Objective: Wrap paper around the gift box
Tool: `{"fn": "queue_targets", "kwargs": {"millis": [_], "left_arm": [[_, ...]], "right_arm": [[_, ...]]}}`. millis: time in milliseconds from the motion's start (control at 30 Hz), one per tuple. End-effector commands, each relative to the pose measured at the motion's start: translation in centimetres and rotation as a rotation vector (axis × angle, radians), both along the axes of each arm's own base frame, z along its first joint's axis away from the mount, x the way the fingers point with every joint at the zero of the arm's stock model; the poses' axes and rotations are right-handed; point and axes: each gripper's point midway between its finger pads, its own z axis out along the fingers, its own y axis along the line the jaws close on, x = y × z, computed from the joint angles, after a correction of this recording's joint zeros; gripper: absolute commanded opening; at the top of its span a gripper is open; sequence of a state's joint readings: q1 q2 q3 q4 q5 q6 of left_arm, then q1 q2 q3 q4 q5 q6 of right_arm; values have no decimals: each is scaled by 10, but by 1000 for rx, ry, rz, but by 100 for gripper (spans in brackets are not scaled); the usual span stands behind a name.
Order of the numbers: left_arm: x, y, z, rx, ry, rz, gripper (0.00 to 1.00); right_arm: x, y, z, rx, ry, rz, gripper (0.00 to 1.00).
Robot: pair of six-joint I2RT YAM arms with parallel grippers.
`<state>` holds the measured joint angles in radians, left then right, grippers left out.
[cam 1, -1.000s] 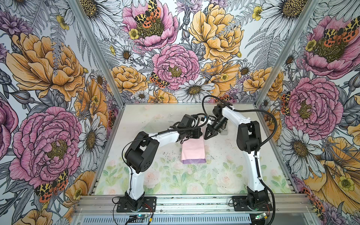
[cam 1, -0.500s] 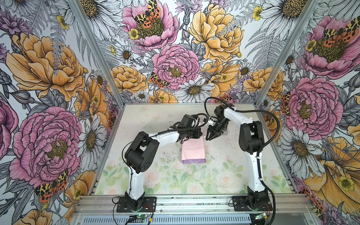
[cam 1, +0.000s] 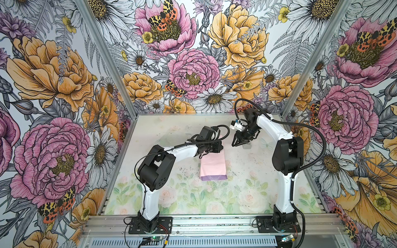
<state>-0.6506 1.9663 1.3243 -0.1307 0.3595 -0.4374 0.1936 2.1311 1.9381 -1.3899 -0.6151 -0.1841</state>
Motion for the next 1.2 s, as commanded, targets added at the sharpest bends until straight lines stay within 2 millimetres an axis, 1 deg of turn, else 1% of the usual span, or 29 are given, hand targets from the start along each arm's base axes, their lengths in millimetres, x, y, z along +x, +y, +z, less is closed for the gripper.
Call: {"fn": "queue_targets", "kwargs": {"millis": [0,100,167,300,433,700,933,1167], "left_arm": [[-3,10,-18,64,23,21,5],[-3,9,-17,63,22,20,5],[-2,10,-16,62,21,22,5],[-2,9,-17,62,24,20,5],[-2,9,-16,61,22,19,5],[-2,9,-17,62,24,19,5],[-3,9,-17,63,27,19,5],[-3,9,-17,62,27,17,5]], "right_arm": [[5,23,14,84,-57,-10,25],[4,35,8,112,-50,-7,20],[4,39,3,119,-45,-7,17],[2,42,-7,126,-21,-13,11],[1,43,-15,130,-8,-16,9],[0,47,-22,152,12,-20,6],[-3,49,-27,162,29,-18,5],[-3,51,-33,168,38,-18,4]]}}
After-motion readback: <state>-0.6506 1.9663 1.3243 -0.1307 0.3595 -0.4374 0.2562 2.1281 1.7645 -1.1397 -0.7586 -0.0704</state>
